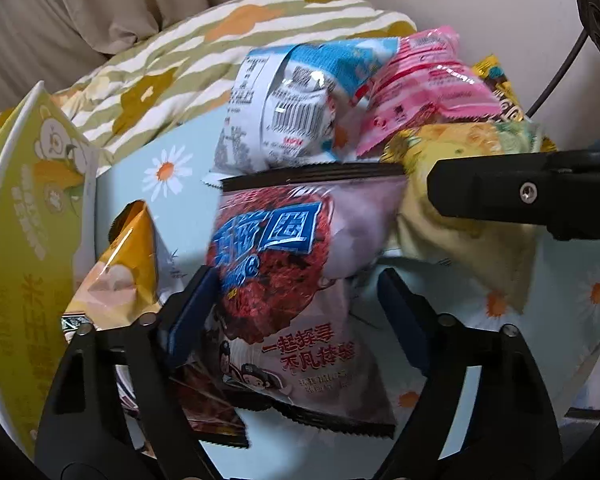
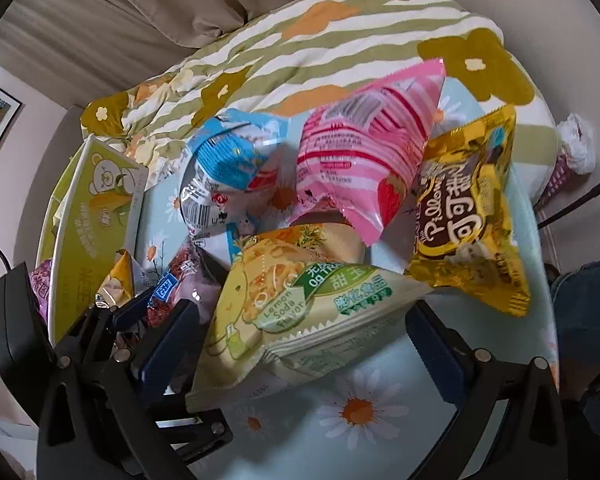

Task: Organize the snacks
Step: 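Grasp the purple-and-blue bag with the left tool while the right grasps the lemon-green bag, then carry the purple-and-blue bag with the left tool while the right carries the lemon-green bag over the box, then release the purple-and-blue bag into the box with the left tool while the right releases the lemon-green bag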

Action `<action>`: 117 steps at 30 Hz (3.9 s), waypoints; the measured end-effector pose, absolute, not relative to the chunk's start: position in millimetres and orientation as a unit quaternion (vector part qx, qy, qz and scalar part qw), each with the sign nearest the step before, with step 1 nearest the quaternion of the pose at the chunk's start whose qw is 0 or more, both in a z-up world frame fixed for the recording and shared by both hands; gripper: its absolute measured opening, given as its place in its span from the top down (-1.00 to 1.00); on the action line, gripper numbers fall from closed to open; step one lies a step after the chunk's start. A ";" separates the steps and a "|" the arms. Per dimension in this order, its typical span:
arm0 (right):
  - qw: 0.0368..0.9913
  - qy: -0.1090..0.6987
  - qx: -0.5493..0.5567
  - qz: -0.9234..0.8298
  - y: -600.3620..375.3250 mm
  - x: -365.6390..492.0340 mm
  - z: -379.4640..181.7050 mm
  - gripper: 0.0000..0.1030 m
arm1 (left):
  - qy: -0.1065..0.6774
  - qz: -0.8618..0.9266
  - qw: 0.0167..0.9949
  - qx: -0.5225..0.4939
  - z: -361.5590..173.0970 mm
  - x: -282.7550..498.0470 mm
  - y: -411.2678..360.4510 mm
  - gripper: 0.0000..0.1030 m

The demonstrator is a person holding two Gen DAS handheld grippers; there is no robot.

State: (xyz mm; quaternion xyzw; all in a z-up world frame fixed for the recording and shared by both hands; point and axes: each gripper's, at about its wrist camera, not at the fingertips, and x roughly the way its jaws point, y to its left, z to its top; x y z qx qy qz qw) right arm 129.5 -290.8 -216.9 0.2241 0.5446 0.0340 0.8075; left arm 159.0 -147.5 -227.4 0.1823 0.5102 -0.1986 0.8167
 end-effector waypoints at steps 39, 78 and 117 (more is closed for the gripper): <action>0.804 0.551 0.219 0.051 -285.0 119.0 -222.9 -0.21 | 0.521 -0.221 0.820 0.079 -183.4 153.1 -119.7 -0.07; 0.875 0.411 0.099 0.235 -73.5 187.3 -37.3 -0.20 | 0.374 -0.040 0.927 0.005 -25.2 193.2 125.3 -0.06; 0.883 0.456 0.063 0.094 16.2 275.0 -93.2 -0.99 | 0.444 -0.083 0.892 -0.002 -87.7 231.7 219.8 -1.00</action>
